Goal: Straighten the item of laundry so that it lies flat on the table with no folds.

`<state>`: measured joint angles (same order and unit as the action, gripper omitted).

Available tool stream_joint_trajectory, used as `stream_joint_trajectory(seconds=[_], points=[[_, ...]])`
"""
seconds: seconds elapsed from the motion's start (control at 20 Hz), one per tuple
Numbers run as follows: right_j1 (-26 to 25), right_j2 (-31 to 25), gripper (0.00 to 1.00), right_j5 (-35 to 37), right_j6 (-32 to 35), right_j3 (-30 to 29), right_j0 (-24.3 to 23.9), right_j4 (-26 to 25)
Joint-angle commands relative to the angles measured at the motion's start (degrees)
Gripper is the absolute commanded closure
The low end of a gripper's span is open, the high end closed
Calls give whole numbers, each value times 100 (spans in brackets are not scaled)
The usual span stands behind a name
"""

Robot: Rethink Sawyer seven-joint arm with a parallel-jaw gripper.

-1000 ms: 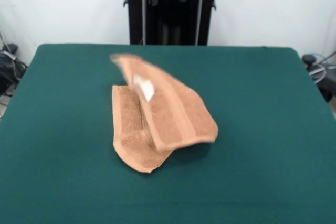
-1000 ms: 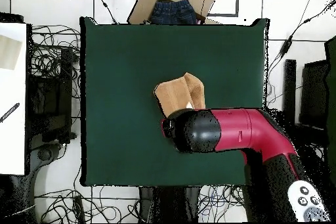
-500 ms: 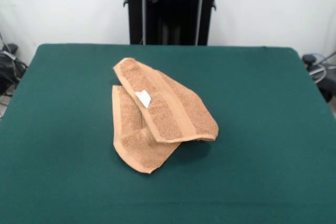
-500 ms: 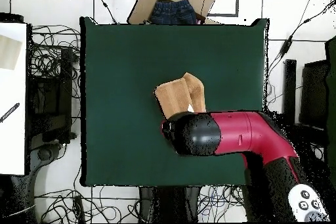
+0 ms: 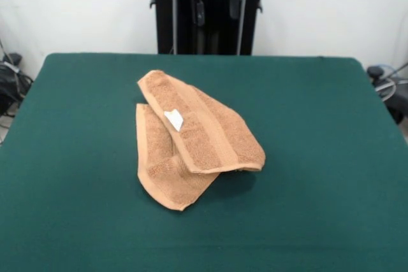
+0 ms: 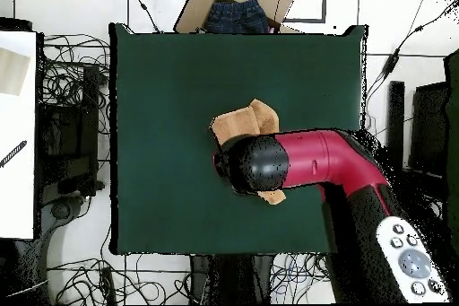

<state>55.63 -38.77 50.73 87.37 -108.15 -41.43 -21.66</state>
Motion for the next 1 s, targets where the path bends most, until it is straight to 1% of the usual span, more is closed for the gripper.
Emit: stream_joint_trajectory(seconds=[0.05, 0.15, 0.2, 0.35, 0.5, 0.7, 1.0], points=[[-1202, 150, 0, 626, -465, 834, 501, -565], [-1583, 189, 0, 408, -537, 952, 484, -656], [-1712, 208, 0, 407, -555, 1014, 473, -660], [-1776, 195, 0, 388, -593, 1048, 453, -682], [-1885, 176, 0, 198, -547, 986, 396, -726], [-2185, 168, 0, -13, -518, 996, 248, -750], [-2503, 125, 0, -117, -515, 1040, 89, -717]])
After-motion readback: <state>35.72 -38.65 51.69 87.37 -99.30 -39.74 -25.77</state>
